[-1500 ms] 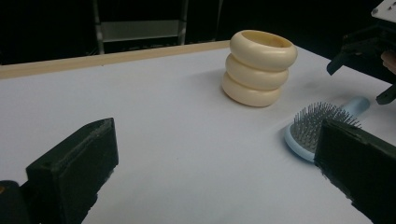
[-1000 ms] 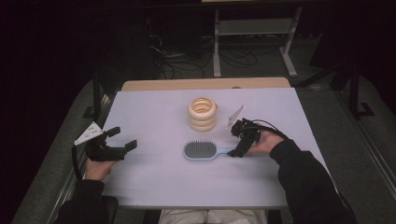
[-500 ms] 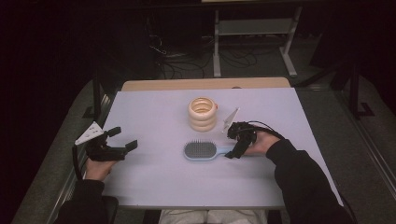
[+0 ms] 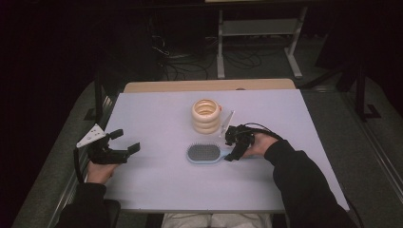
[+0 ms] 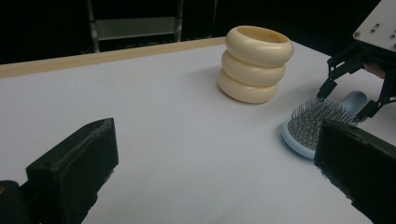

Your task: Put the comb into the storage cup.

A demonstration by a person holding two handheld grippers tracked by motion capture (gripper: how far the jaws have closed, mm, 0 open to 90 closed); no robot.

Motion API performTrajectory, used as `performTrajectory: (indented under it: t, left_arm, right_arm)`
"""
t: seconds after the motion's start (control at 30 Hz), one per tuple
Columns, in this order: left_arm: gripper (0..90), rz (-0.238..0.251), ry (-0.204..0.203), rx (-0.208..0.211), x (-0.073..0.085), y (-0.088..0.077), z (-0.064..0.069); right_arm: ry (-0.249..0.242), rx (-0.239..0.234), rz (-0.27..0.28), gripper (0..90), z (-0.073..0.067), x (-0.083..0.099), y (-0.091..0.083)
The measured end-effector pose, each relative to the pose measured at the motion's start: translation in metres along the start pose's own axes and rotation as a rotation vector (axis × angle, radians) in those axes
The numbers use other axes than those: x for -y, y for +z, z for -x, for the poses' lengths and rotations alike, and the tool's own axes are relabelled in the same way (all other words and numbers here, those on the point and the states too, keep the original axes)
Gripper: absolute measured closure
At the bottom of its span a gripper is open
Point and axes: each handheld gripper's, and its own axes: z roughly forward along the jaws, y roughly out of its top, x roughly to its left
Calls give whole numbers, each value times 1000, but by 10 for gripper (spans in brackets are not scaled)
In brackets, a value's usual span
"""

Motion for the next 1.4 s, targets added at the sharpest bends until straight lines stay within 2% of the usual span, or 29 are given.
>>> performTrajectory:
  t: [0.3, 0.33, 0.37, 0.47, 0.57, 0.77, 0.93, 1.07, 1.4]
  left_arm:
    - [0, 0, 3, 2, 0, 0, 0]
    - [0, -1, 4, 3, 0, 0, 0]
    - [0, -2, 4, 2, 0, 0, 0]
    - [0, -1, 5, 2, 0, 0, 0]
    - [0, -1, 5, 2, 0, 0, 0]
    - [0, -2, 4, 2, 0, 0, 0]
    - [0, -3, 6, 4, 0, 1, 0]
    - [0, -4, 7, 4, 0, 1, 0]
    - [0, -2, 6, 7, 0, 0, 0]
  right_arm:
    - [-15, -13, -30, 465, 0, -7, 8]
    - [-12, -12, -29, 514, 1, -6, 7]
    - [-14, -13, -29, 525, 1, -6, 7]
    - [-32, -9, -31, 566, 0, -6, 7]
    - [-53, -17, -30, 647, -2, -7, 7]
    - [-76, -15, -33, 674, -4, -6, 6]
    - [-73, -9, -30, 680, -6, -6, 6]
    - [-67, -3, -14, 681, -7, -5, 4]
    - [-89, 21, 17, 682, -13, -8, -6]
